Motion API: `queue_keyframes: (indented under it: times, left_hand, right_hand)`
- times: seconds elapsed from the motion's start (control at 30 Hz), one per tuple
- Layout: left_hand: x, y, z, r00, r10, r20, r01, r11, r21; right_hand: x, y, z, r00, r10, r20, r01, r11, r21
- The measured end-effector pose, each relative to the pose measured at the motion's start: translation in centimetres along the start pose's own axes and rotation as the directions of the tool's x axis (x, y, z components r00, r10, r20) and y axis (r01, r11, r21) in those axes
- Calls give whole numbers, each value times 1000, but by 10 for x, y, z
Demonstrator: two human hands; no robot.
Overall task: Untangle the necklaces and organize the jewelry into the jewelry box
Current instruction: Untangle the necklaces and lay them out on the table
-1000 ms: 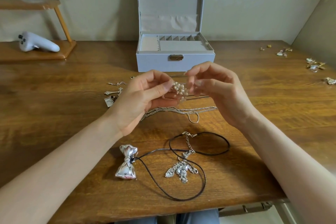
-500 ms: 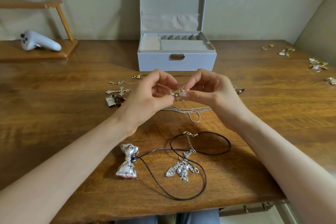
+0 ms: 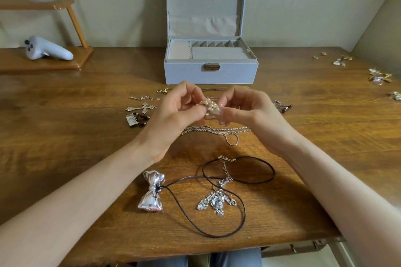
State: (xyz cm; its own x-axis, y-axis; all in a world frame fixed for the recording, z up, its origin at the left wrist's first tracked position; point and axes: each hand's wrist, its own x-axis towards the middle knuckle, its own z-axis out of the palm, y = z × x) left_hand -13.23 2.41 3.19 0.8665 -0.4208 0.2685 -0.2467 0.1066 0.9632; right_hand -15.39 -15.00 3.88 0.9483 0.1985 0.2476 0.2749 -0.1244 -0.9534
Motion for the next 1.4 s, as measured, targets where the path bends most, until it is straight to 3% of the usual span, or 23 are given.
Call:
queue_keyframes:
  times: [0.17, 0.3, 0.43, 0.7, 0.8, 1.13, 1.4]
  left_hand:
    - [0, 0, -1, 997, -41, 64, 39, 999, 36]
    - [2, -1, -1, 998, -61, 3, 61, 998, 19]
    - [4, -2, -5, 997, -51, -51, 51, 999, 8]
    - [3, -2, -2, 998, -59, 34, 63, 990, -130]
    - [2, -1, -1, 991, -72, 117, 73, 997, -11]
    - [2, -4, -1, 999, 40, 16, -43, 917, 396]
    - [0, 0, 0, 998, -47, 43, 34, 964, 263]
  right_hand:
    - [0, 1, 1, 998, -43, -47, 41, 998, -44]
    - [0, -1, -2, 995, -47, -92, 58, 992, 116]
    - [1, -1, -3, 990, -38, -133, 45, 998, 50]
    - [1, -3, -2, 997, 33, -68, -31, 999, 30]
    - [-1, -4, 0, 998, 8, -62, -8, 1000, 5]
    - [0, 4, 3, 999, -3, -37, 2, 999, -35]
    - [2, 4, 1, 999, 7, -43, -3, 996, 87]
